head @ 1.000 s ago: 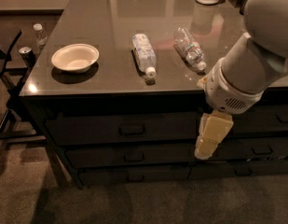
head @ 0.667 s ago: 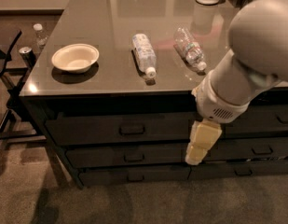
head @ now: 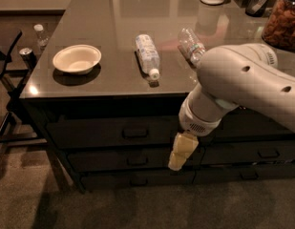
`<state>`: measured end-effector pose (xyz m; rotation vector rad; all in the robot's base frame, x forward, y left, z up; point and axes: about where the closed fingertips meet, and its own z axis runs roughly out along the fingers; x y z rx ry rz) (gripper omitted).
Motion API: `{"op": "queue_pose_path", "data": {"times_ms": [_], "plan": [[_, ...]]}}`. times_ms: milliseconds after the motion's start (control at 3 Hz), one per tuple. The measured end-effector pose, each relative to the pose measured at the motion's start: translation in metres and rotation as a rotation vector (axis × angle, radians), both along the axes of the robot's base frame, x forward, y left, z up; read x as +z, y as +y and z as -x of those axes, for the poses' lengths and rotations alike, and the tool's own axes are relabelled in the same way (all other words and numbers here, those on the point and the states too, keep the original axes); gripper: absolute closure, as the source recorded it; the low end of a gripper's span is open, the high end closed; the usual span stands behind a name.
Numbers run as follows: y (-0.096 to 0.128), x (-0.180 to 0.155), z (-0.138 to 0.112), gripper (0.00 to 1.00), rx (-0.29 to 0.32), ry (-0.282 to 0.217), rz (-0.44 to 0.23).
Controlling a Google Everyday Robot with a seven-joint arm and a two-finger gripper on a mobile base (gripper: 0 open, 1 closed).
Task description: Open top drawer
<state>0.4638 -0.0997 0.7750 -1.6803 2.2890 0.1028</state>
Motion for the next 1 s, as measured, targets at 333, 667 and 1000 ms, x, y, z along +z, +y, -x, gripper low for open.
{"op": "queue_pose_path", "data": {"times_ms": [333,667,1000], "plan": [[0.0,-0.001,0.0,0.0,-0.001,0.002,-0.001],[0.001,-0.004,0.001,0.0,0.0,0.01,-0.005],[0.014,-0.035,0.0,0.0,-0.03,0.034,-0.026]]}}
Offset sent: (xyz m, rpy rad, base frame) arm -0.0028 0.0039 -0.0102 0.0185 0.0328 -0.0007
